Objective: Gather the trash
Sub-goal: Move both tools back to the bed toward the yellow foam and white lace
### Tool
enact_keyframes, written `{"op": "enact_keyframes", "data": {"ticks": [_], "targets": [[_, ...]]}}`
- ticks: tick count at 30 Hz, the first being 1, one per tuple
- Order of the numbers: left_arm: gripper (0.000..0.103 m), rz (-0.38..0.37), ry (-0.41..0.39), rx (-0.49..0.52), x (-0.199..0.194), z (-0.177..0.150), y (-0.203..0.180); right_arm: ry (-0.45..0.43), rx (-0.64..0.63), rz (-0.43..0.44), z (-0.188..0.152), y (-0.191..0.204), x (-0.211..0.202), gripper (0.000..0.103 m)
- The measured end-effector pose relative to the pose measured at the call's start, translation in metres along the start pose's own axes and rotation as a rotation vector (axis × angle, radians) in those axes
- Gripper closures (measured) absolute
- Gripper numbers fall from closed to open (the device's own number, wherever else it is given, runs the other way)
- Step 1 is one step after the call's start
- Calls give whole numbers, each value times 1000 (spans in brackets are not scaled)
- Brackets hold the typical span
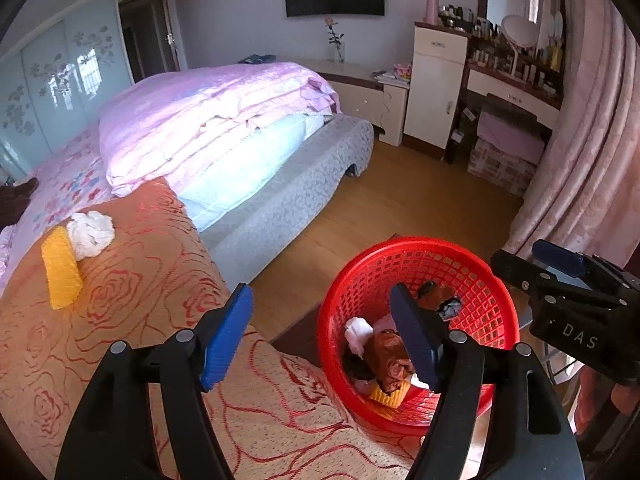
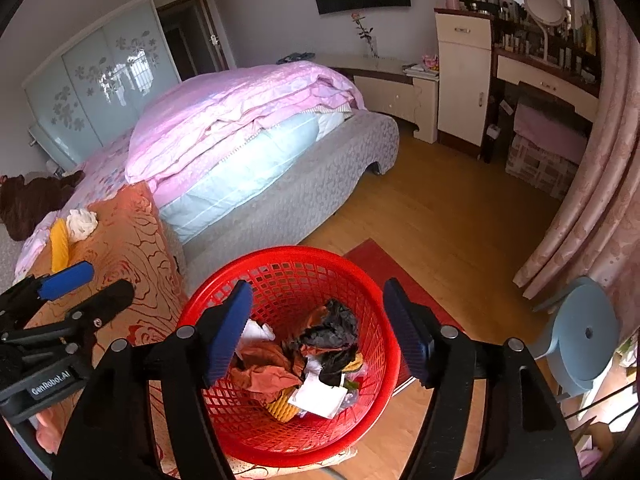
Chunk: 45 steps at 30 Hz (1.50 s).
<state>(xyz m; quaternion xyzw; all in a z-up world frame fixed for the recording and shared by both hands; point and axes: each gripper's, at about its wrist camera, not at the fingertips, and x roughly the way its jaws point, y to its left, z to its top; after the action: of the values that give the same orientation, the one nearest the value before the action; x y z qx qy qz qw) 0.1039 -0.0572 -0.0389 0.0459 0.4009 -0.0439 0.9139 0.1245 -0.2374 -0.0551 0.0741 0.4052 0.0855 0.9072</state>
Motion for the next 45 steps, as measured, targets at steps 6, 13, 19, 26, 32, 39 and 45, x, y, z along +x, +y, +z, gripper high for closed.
{"op": "enact_keyframes", "data": {"ticks": [6, 13, 19, 26, 32, 39, 45], "targets": [[33, 19, -20, -43, -13, 0, 18, -34, -23, 6, 1, 8, -8, 37], [31, 52, -30, -100, -23, -3, 48, -59, -58, 28, 1, 25, -16, 33], [29, 110, -27, -170, -31, -10, 89, -66, -92, 55, -1, 45, -20, 29], [29, 213, -7, -280, -33, -24, 165, -53, -152, 89, -3, 75, -19, 28], [29, 251, -12, -359, -25, -23, 220, -41, -187, 125, -6, 96, -17, 28], [29, 168, 11, -373, 2, -4, 239, -18, -180, 118, -9, 94, -11, 28], [43, 145, 74, -408, 32, -5, 253, -7, -172, 111, -10, 90, -6, 28]]}}
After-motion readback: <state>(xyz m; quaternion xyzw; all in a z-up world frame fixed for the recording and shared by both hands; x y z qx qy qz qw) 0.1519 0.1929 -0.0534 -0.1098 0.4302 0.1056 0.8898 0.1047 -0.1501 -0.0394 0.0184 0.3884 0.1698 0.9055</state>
